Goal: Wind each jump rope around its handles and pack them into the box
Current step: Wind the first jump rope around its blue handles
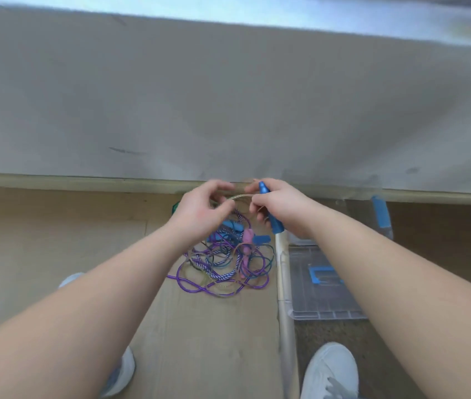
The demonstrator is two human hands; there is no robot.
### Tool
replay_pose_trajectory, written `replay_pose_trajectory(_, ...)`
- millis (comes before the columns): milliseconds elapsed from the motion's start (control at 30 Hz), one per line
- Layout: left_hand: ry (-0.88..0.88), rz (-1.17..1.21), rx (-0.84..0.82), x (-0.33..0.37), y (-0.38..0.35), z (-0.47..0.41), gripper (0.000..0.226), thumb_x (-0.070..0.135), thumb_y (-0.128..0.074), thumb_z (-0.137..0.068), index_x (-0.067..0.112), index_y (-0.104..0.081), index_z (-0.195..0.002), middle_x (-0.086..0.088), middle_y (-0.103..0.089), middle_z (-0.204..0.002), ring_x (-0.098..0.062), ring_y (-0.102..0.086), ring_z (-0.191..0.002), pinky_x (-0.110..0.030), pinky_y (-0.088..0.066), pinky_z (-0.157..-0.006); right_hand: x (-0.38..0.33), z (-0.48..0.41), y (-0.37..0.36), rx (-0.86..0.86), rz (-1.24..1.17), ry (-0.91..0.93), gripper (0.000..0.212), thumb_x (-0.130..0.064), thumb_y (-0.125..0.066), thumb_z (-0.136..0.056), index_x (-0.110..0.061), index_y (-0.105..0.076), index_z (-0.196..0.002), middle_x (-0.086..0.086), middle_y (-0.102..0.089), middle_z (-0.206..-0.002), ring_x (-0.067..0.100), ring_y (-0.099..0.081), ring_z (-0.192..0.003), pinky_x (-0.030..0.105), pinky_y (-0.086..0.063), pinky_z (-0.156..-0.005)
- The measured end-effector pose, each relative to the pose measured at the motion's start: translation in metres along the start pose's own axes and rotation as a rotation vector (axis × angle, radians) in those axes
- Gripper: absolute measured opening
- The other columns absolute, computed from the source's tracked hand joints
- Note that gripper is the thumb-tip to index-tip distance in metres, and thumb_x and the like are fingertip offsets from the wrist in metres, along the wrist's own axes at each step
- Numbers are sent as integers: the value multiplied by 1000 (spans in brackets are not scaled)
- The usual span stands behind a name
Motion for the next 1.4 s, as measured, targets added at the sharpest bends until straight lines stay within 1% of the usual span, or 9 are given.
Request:
replay_pose_trajectory(100, -52, -54, 32, 35, 19, 15, 7, 36, -66, -90, 33, -72, -88, 20, -63, -61, 5, -54, -59, -15, -39, -58, -20, 30, 3, -53, 26, 5, 22, 4, -44, -97, -14, -57, -98, 4, -59, -64, 18, -52, -52, 24, -38, -46)
replay_pose_trajectory(333, 33, 96, 338, 71, 99, 53, 21, 40, -60, -92, 25, -74, -91, 12, -60, -66, -11, -56, -68, -25, -42, -66, -38, 105, 13, -122, 458, -15, 23, -1, -43, -94, -7, -63, -102, 5, -64, -66, 19, -60, -61, 19, -46, -55)
replay_pose_trajectory(467, 32, 67, 127, 88, 85, 71, 11, 35, -63, -85, 30, -68, -94, 9, -67, -76, -22, -70, -79, -33, -55, -78, -69, 131, 22, -42, 379, 98, 17, -4, -46, -96, -12, -61, -93, 10, -53, -68, 25, -52, -60, 39, -52, -71)
replay_pose_trajectory(567, -111, 98, -45, 125, 68, 92, 24, 28, -66, -87, 31, -65, -111, 9, -71, -83, -14, -70, -74, -31, -56, -73, -96, 155, 17, -61, 302, 175, 17, -4, -46, -98, -1, -61, -105, 8, -49, -65, 21, -47, -55, 45, -52, -71)
replay_pose_trajectory(667, -204, 166, -156, 161, 65, 108, 13, 30, -66, -92, 24, -71, -103, 8, -71, -79, -10, -55, -59, -27, -48, -61, -117, 180, 6, -123, 340, 230, 18, -10, -51, -98, 1, -63, -107, 8, -55, -67, 23, -53, -58, 49, -57, -74)
replay_pose_trajectory(833, -282, 33, -54, 176, 87, 115, 14, 37, -68, -91, 25, -76, -88, 15, -46, -50, -5, -35, -50, -16, -32, -50, -115, 195, 8, -146, 231, 199, 20, -12, -52, -100, -2, -63, -113, 11, -60, -75, 26, -57, -65, 44, -55, -71)
replay_pose_trajectory(1067, -266, 111, 55, 167, 87, 121, 20, 24, -53, -101, 21, -73, -103, 21, -49, -46, 2, -44, -45, -13, -35, -52, -75, 204, 7, -232, 132, 17, 24, -25, -56, -103, -9, -60, -121, 13, -68, -83, 23, -64, -66, 41, -56, -70)
replay_pose_trajectory(1300, -207, 54, 45, 156, 94, 125, 19, 30, -54, -98, 32, -73, -96, 21, -56, -56, -8, -46, -57, -32, -44, -65, -88, 214, 5, -252, 175, 113, 22, -20, -48, -106, -5, -56, -121, 7, -65, -82, 16, -60, -65, 43, -55, -75)
replay_pose_trajectory(1400, -292, -47, -20, 164, 81, 137, 18, 33, -54, -95, 42, -68, -103, 20, -63, -98, 2, -62, -90, -27, -49, -87, -91, 217, 0, -249, 88, 158, 17, -21, -48, -106, -10, -57, -115, 7, -62, -83, 19, -60, -65, 45, -58, -75)
Point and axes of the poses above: each hand's wrist, its own z-axis away from the middle knuckle, its own y-axis out of the back of the hand, x = y × z, the point moved 10 cm from there along -z, towards the middle knuckle
